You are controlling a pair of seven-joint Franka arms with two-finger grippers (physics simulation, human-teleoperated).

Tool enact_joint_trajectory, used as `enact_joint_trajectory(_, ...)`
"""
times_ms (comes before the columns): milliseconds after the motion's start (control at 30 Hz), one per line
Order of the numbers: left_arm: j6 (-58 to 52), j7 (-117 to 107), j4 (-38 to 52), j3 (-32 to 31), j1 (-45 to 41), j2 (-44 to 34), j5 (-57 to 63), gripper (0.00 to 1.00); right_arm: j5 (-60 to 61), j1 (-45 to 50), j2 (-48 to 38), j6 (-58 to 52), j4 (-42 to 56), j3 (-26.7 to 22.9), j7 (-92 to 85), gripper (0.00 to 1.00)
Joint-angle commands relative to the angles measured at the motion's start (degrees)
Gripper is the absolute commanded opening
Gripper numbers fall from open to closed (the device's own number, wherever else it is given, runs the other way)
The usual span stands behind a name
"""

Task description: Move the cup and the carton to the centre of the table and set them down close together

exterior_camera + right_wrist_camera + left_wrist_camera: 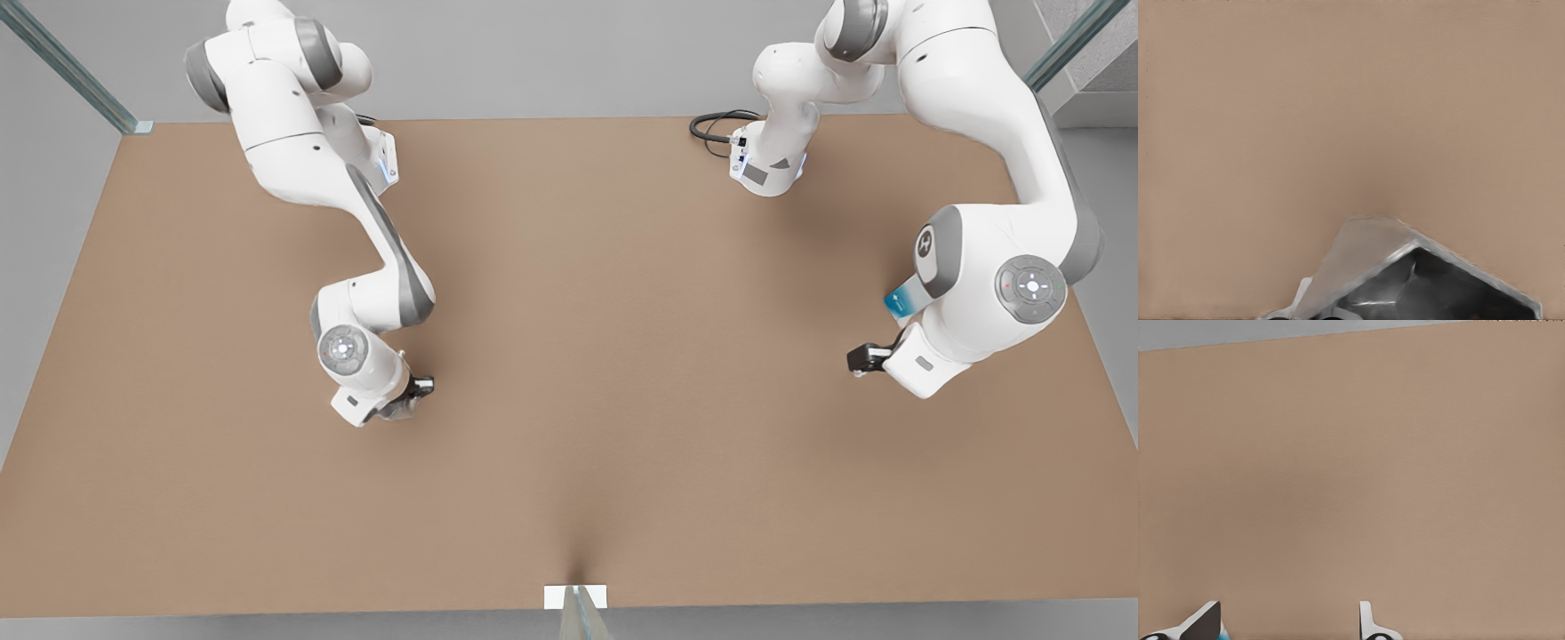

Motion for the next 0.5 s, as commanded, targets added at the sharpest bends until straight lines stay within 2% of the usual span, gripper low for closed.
enact_joint_trajectory(0, 0.0, 0.1, 0.0, 0.0, 0.0, 0.0, 0.0, 1.0, -0.3, 0.3, 0.4, 0.0, 0.6, 0.0, 0.2, 0.21)
enact_joint_trajectory(267, 0.1, 0.1, 0.0, 0.0, 0.1, 0.1, 0.0, 1.0, 2.9, 8.1, 13.3, -2.3, 17.5, 0.0, 10.6, 0.21)
enact_joint_trajectory(400, 0.0, 0.0, 0.0, 0.0, 0.1, 0.0, 0.0, 1.0, 2.8, 10.5, 16.1, -3.5, 22.6, -0.2, 13.8, 0.21)
enact_joint_trajectory(467, 0.3, 0.0, 0.0, 0.0, 0.1, 0.1, 0.1, 1.0, 2.7, 12.4, 19.9, -6.6, 29.1, -0.4, 16.4, 0.21)
